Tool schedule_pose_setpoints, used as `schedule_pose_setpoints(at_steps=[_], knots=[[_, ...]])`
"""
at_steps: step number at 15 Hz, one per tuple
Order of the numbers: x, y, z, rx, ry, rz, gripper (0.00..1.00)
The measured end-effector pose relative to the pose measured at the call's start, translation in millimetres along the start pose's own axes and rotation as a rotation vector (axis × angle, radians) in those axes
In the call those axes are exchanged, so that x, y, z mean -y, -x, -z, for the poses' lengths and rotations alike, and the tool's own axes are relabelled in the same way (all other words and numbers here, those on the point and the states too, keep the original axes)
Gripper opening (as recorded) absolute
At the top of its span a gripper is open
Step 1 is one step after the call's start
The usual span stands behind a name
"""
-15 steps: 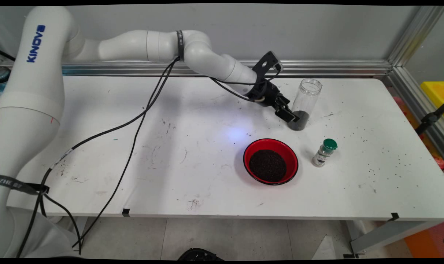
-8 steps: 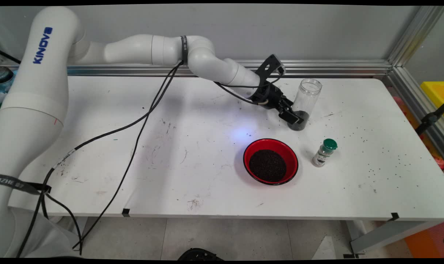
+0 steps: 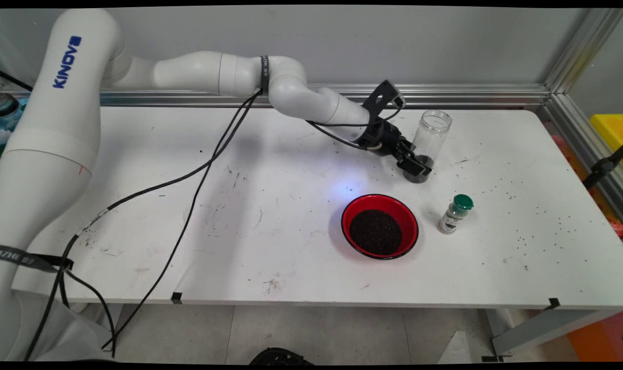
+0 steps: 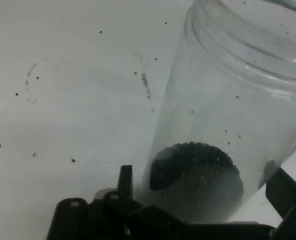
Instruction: Pick up the black seasoning powder from the table, then pour the black seasoning powder in the red bowl
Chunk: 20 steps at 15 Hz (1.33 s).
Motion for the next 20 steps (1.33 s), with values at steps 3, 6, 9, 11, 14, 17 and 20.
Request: schedule_pose_setpoints(at_steps=[3, 6, 9, 11, 14, 17, 20], knots=[[0, 0, -2, -0.006, -0.010, 0.012, 1.00], [0, 0, -3, -0.015, -0.016, 0.028, 0.00], [-2, 1, -2, -0.017, -0.018, 0.037, 0.00], [-3, 1, -1, -0.016, -0.017, 0.042, 0.00], [-4, 1, 1, -0.018, -0.018, 0.045, 0.00], [-4, -4, 5, -0.031, -0.022, 0.036, 0.00], [-5, -12, 12, -0.047, -0.026, 0.013, 0.00]])
